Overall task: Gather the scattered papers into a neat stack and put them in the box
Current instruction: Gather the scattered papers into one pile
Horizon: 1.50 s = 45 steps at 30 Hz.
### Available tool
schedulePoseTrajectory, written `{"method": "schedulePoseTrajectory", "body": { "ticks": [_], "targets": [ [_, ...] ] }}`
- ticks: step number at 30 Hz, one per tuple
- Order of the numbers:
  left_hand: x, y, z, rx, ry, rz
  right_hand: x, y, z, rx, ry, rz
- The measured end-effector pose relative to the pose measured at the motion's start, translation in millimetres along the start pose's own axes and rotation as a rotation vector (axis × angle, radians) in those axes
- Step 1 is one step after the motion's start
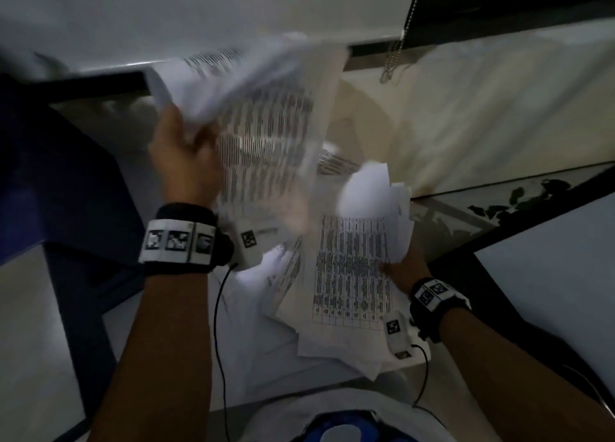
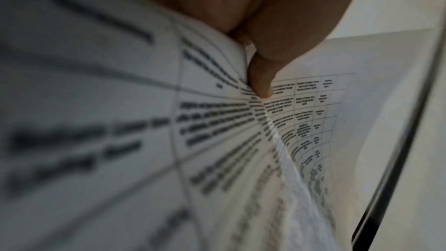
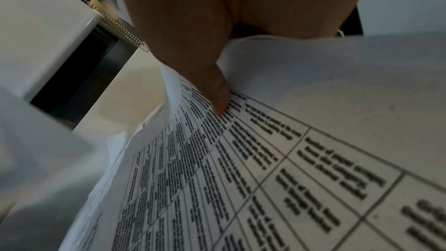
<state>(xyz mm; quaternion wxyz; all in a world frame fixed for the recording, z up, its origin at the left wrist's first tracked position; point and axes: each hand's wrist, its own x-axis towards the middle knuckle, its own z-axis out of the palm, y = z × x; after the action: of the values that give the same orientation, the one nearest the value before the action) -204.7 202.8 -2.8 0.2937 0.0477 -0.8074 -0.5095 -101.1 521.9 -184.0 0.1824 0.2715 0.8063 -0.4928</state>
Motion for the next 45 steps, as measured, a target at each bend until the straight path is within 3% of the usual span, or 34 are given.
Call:
{"method": "schedulePoseTrajectory", "body": {
  "ticks": [2,4,8,11,14,17,19,24,30,34,37,39,42,45],
  "targets": [
    [4,15,1,-0.295,-0.011,-0.163,3,4,0,-0.036,-0.004,0.009],
    [-3,10,9,-0.345,-0.124,-0.356,20,24,2,-0.085,-0.038,-0.003],
    [-60,-39,39,-0.108,-0.408,-0.606,2,-2,-8,-0.085,-0.053,0.054],
    [-110,-84,53,0.327,-0.631,-0.652,3,3,-8,-0.019,-0.066,0.049],
    [-140,-107,56,0.469,-0.739,-0.661,12,12,-3,0.222,0.000,0.140],
    [-149,-109,55,0.400,-0.744,-0.698,17,18,-1,0.442,0.035,0.270],
    [-150,-106,55,0.321,-0.764,-0.667,23,24,0,0.503,0.037,0.275],
    [-156,-99,68,0.368,-0.705,-0.576,16,16,2,0.402,-0.014,0.207],
    [-162,-105,84,0.514,-0.805,-0.405,19,16,6,0.339,-0.116,0.152],
    [-151,-121,66,0.705,-0.816,-0.287,25,29,8,0.340,-0.054,0.168],
    [-131,-139,42,0.732,-0.495,-0.526,31,36,11,0.391,-0.016,0.114],
    [-116,-146,30,0.755,-0.387,-0.707,34,38,14,0.377,-0.011,0.075],
    [-101,-150,28,0.773,-0.424,-0.865,40,39,18,0.296,-0.016,0.094],
    [-97,-146,37,0.828,-0.508,-0.887,36,28,19,0.218,-0.005,0.102]
  ]
}}
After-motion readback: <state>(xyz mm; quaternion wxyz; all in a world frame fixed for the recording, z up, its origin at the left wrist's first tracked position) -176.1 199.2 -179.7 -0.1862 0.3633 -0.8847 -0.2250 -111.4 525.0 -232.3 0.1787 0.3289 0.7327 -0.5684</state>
